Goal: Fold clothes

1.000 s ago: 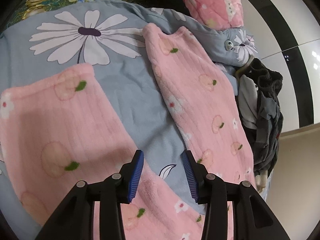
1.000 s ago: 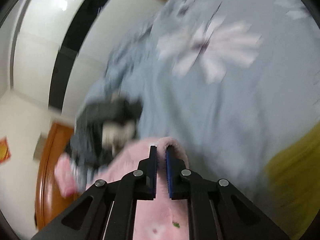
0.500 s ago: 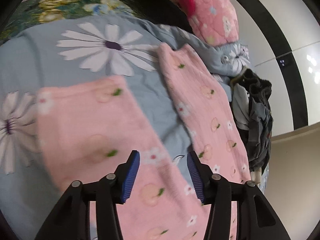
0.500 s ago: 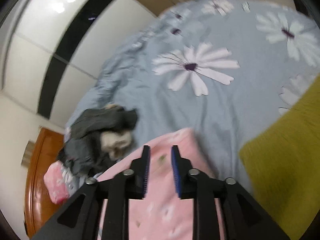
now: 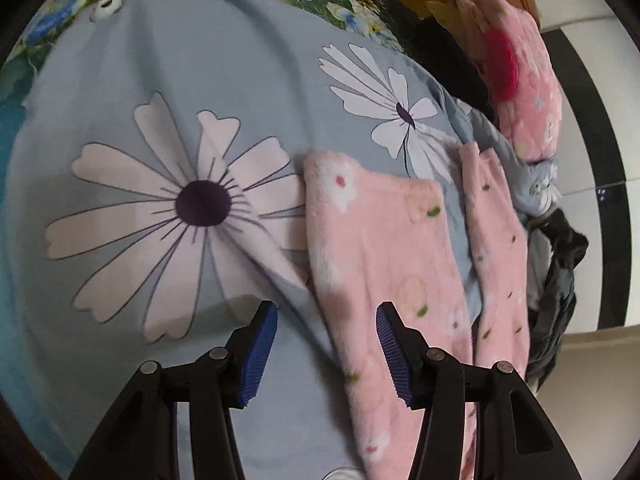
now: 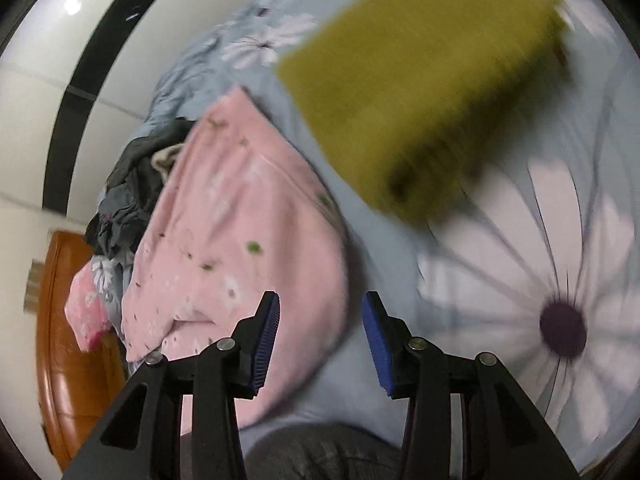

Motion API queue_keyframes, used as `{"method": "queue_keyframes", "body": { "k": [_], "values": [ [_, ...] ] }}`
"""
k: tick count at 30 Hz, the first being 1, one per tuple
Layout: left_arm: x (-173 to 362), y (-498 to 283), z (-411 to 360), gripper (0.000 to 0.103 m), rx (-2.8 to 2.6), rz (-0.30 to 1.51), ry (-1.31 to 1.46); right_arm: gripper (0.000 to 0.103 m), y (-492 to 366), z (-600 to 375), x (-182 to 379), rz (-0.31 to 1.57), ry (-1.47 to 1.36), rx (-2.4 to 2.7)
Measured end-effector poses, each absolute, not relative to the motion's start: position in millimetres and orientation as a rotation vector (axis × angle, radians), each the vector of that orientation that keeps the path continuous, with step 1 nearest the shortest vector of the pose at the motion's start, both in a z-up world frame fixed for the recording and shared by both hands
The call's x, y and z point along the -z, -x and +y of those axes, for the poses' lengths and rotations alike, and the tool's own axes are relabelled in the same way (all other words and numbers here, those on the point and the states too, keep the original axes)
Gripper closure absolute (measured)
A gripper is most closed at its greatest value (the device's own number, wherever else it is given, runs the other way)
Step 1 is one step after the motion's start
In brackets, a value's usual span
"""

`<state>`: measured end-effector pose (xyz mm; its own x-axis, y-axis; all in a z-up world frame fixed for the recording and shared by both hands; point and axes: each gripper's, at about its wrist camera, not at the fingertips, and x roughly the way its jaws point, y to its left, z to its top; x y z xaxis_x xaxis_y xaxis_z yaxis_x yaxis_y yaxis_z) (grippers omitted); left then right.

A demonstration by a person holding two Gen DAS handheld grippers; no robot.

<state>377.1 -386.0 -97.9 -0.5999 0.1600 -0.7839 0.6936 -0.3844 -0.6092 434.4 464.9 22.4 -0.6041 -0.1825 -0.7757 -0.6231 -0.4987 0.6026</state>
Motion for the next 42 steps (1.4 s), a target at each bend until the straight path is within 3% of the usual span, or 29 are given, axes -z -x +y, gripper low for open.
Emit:
{"method": "queue_keyframes", "body": {
  "k": [3, 10, 11, 12, 13, 14, 16, 17, 25, 28, 35, 42],
  "values": [
    [101, -363, -386, 0.049, 2.082, 1.456, -1.156, 0.049, -434, 462, -12, 1.497, 1.169, -2.169],
    [115, -360, -398, 0.059, 1.989, 1.575, -1.081, 0.047, -409, 454, 23, 1.583, 1.222, -2.065],
    [115, -360, -400, 0.067, 1.975, 1.586, -1.07, 0.047, -405, 453, 27, 1.598, 1.221, -2.053],
    [115, -361, -401, 0.087, 1.958, 1.592, -1.065, 0.047, -402, 452, 28, 1.617, 1.206, -2.044],
    [115, -362, -402, 0.096, 1.943, 1.605, -1.057, 0.049, -400, 451, 29, 1.638, 1.188, -2.035],
    [114, -363, -403, 0.099, 1.932, 1.623, -1.046, 0.053, -397, 449, 30, 1.659, 1.169, -2.026],
    [104, -361, -404, 0.099, 1.96, 1.636, -1.022, 0.093, -394, 446, 27, 1.695, 1.15, -2.013],
    [96, -359, -404, 0.099, 1.983, 1.637, -1.009, 0.096, -392, 443, 22, 1.705, 1.137, -2.025],
    [6, -339, -406, 0.1, 2.299, 1.611, -0.855, 0.1, -395, 444, -94, 1.597, 0.868, -2.384],
    [-5, -351, -409, 0.1, 2.344, 1.575, -0.823, 0.1, -418, 444, -127, 1.541, 0.769, -2.472],
    [10, -392, -422, 0.1, 2.27, 1.544, -0.833, 0.1, -463, 446, -88, 1.618, 0.822, -2.336],
    [-32, -370, -409, 0.1, 2.338, 1.437, -0.824, 0.1, -437, 442, -115, 1.594, 0.792, -2.419]
  ]
}}
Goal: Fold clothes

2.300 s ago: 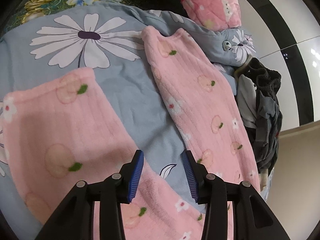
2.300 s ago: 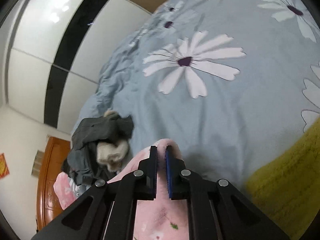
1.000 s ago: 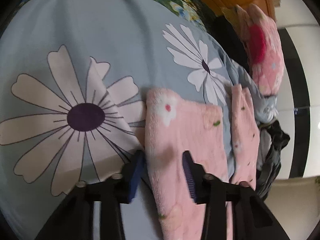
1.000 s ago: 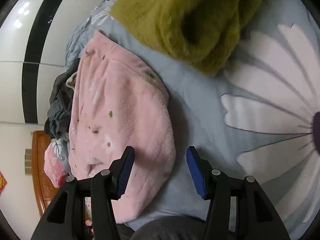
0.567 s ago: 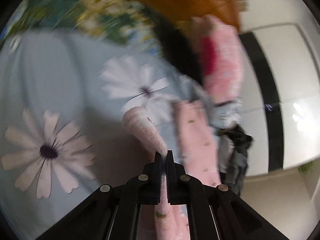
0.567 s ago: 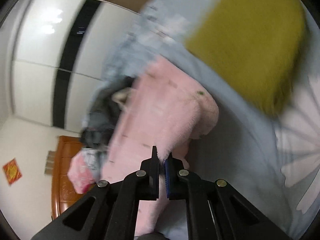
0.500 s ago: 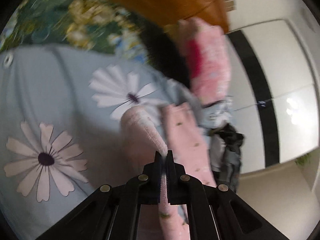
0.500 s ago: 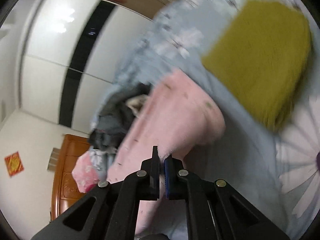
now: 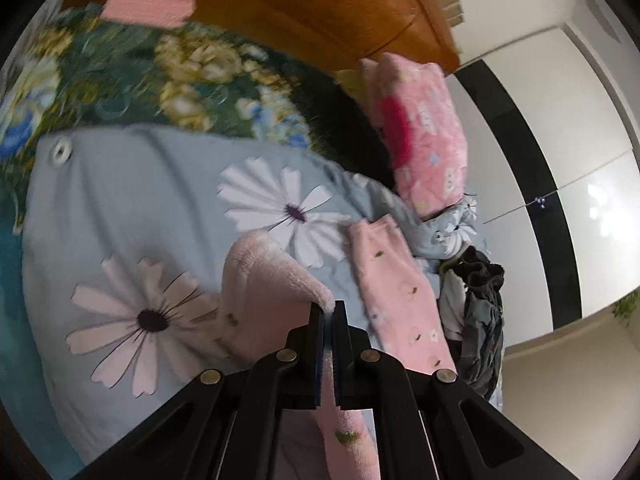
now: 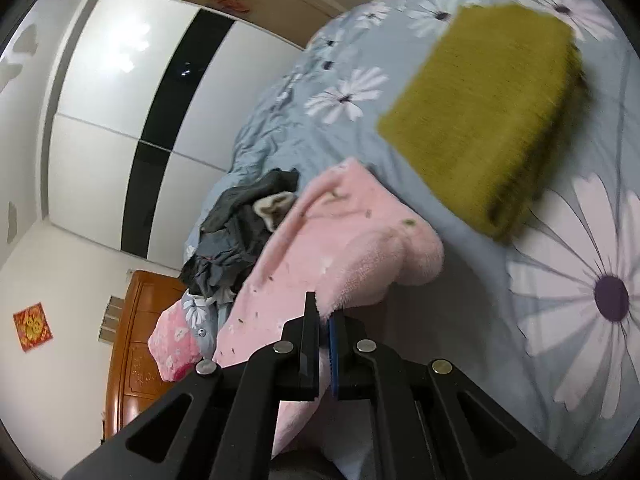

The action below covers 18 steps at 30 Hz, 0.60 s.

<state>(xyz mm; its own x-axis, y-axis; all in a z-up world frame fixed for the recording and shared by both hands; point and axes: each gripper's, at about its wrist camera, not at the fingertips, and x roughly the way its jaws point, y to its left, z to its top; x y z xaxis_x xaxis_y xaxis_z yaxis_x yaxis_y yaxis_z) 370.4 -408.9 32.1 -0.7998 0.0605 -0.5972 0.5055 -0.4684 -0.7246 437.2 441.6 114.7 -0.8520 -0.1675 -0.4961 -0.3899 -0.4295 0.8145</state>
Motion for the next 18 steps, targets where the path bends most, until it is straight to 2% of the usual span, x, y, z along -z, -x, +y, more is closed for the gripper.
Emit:
{"method": "queue_keyframes", "body": {
  "k": [8, 14, 18],
  "values": [
    [-89, -300, -397, 0.1, 2.391, 1.321, -0.843, 0.1, -401, 453, -147, 1.567, 0.771, -2.497],
    [-99, -202, -378, 0.099, 2.384, 1.195, -0.945, 0.1, -338, 475, -159, 1.567, 0.789, -2.513],
    [-84, -114, -362, 0.099, 2.376, 1.095, -1.042, 0.099, -273, 493, -159, 1.51, 0.846, -2.503]
  ]
}}
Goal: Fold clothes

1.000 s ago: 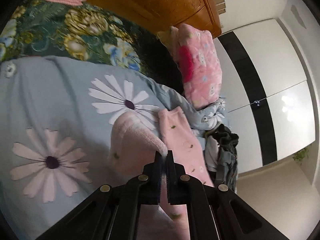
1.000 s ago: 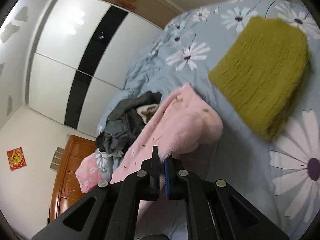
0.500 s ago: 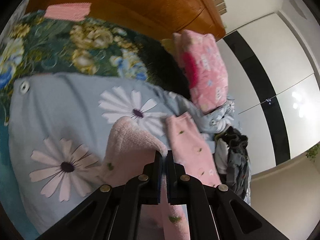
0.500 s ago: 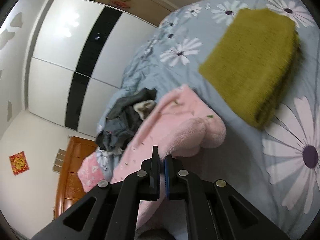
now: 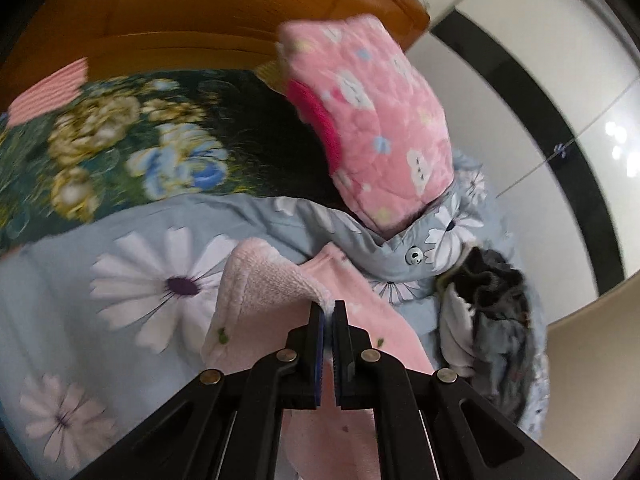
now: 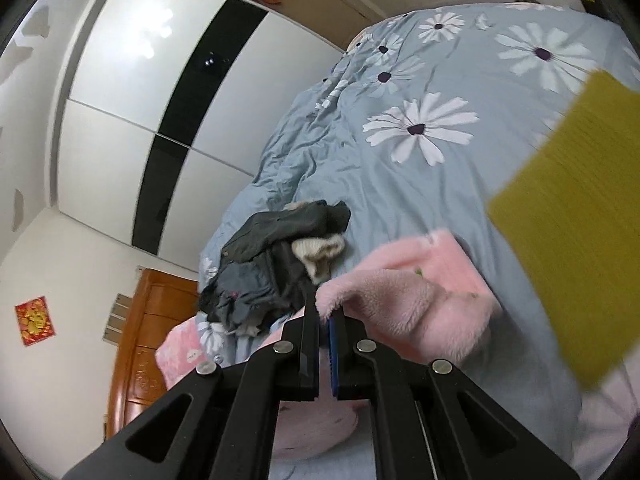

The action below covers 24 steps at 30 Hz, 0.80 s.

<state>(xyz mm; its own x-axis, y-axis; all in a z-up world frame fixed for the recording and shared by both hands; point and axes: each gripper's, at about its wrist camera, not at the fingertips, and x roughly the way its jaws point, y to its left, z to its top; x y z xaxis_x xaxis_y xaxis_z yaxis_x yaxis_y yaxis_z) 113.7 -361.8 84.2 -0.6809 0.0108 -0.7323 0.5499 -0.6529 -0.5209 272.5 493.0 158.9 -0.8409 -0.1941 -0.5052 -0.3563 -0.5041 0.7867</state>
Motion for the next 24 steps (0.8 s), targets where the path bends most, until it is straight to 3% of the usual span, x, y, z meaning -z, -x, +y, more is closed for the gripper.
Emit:
{"method": "queue_keyframes", "body": {
  "k": [8, 16, 17, 20, 24],
  "values": [
    [-15, 35, -338, 0.099, 2.31, 1.011, -1.23, 0.099, -142, 525, -112, 1.386, 1.053, -2.373],
    [36, 74, -336, 0.091, 2.354, 0.993, -1.333, 0.098, -84, 538, -55, 1.317, 1.188, -2.241],
    [36, 72, -337, 0.086, 2.376, 0.999, -1.337, 0.098, -81, 539, -50, 1.311, 1.2, -2.232],
    [21, 55, -346, 0.058, 2.46, 0.998, -1.295, 0.097, -77, 538, -39, 1.288, 1.229, -2.224],
    [2, 11, -371, 0.049, 2.493, 1.034, -1.172, 0.094, -76, 534, -40, 1.243, 1.242, -2.251]
  ]
}}
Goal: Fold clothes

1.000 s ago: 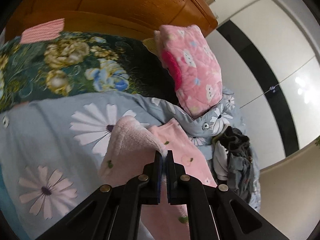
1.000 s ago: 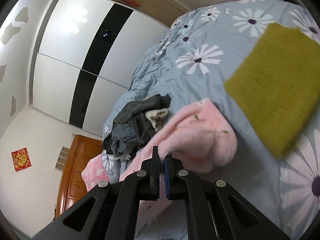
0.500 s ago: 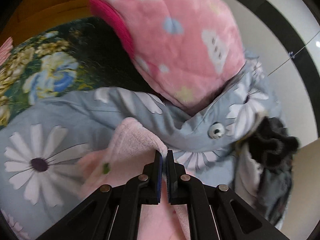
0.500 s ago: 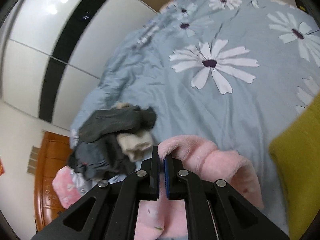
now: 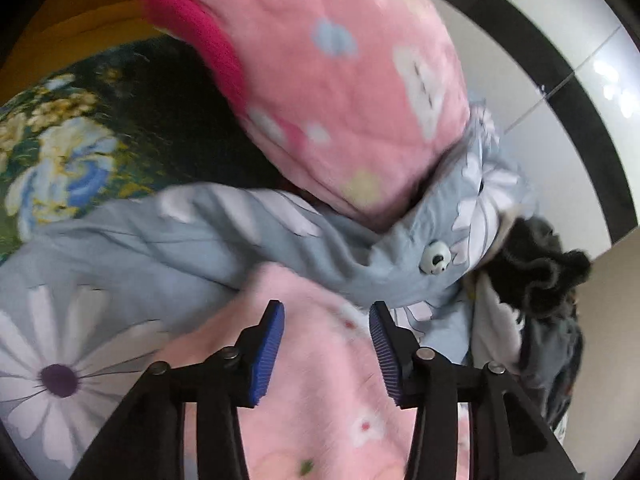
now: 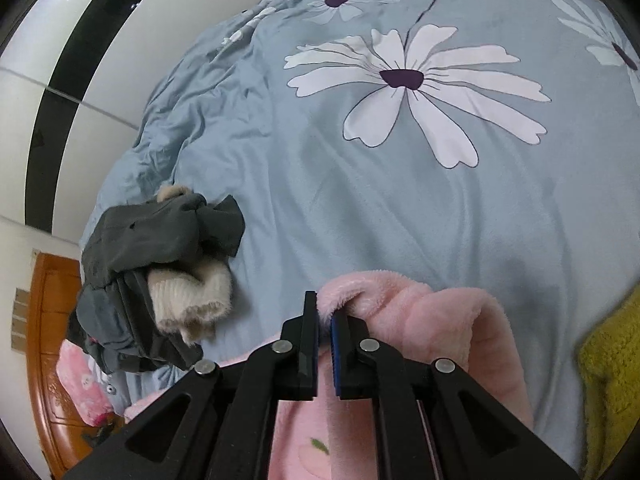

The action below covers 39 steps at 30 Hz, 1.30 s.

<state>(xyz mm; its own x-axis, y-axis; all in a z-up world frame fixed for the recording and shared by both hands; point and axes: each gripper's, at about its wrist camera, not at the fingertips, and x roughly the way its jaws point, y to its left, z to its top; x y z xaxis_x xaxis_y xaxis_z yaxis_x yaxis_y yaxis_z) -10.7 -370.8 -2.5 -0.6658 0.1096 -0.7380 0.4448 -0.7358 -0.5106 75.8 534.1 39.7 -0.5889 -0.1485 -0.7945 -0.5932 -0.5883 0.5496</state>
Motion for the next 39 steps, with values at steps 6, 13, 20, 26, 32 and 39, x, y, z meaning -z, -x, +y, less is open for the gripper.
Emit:
{"method": "queue_keyframes", "body": {
  "k": [6, 13, 20, 26, 32, 39],
  "values": [
    [26, -61, -398, 0.045, 2.376, 1.146, -1.128, 0.051, -101, 514, -82, 1.193, 1.123, -2.416],
    [87, -91, -381, 0.045, 2.296, 1.33, -1.207, 0.038, -198, 475, -89, 1.209, 1.104, -2.493],
    [110, -72, -370, 0.044, 2.272, 1.376, -1.192, 0.038, -283, 459, -14, 1.489, 1.102, -2.209],
    [111, -66, -374, 0.046, 2.229, 1.422, -1.101, 0.038, -291, 463, 20, 1.692, 0.925, -2.098],
    [109, -64, -369, 0.079, 2.163, 1.468, -1.042, 0.038, -270, 473, 23, 1.744, 0.771, -2.079],
    [70, -67, -356, 0.09, 2.188, 1.478, -0.991, 0.086, -253, 483, 15, 1.728, 0.793, -1.998]
  ]
}}
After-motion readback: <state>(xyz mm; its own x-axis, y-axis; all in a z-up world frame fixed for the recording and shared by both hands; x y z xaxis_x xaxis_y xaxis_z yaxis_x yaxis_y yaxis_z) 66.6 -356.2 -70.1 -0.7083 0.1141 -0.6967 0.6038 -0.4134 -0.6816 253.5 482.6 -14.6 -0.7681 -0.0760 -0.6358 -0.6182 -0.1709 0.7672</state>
